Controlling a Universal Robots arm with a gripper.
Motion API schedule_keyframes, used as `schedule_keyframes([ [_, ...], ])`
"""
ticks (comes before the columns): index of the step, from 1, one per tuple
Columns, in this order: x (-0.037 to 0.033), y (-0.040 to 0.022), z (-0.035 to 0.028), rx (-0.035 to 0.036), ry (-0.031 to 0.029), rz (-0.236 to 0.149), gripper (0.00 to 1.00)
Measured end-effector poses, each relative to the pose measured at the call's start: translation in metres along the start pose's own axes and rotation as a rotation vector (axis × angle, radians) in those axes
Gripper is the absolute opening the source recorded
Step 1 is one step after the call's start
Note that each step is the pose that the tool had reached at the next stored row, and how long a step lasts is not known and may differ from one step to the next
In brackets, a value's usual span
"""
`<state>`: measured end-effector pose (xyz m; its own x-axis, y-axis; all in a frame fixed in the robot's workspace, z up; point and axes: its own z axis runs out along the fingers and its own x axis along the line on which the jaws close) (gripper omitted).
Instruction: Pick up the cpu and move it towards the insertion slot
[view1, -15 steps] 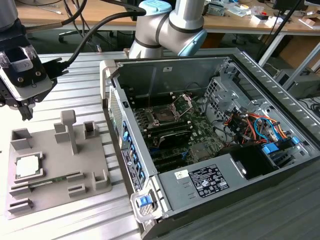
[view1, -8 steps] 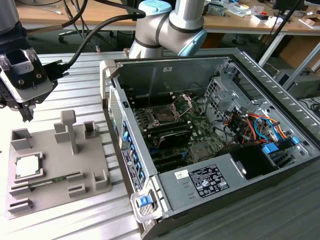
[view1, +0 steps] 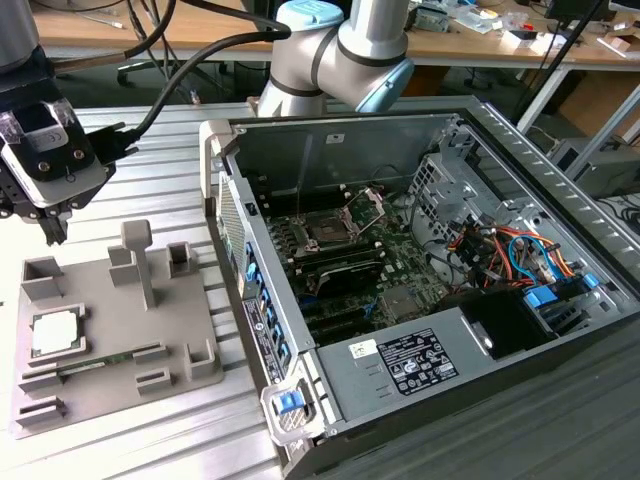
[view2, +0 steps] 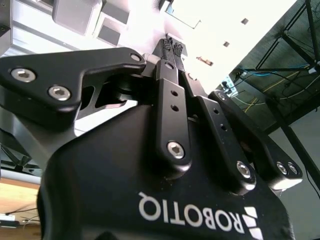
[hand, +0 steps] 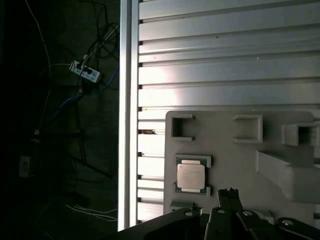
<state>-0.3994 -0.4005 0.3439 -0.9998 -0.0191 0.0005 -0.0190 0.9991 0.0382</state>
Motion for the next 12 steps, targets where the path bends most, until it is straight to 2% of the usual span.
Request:
schedule_keyframes([
  [12,0.0000,-0.0001,0.0033,0.0000,0.0000,0.000,0.11],
])
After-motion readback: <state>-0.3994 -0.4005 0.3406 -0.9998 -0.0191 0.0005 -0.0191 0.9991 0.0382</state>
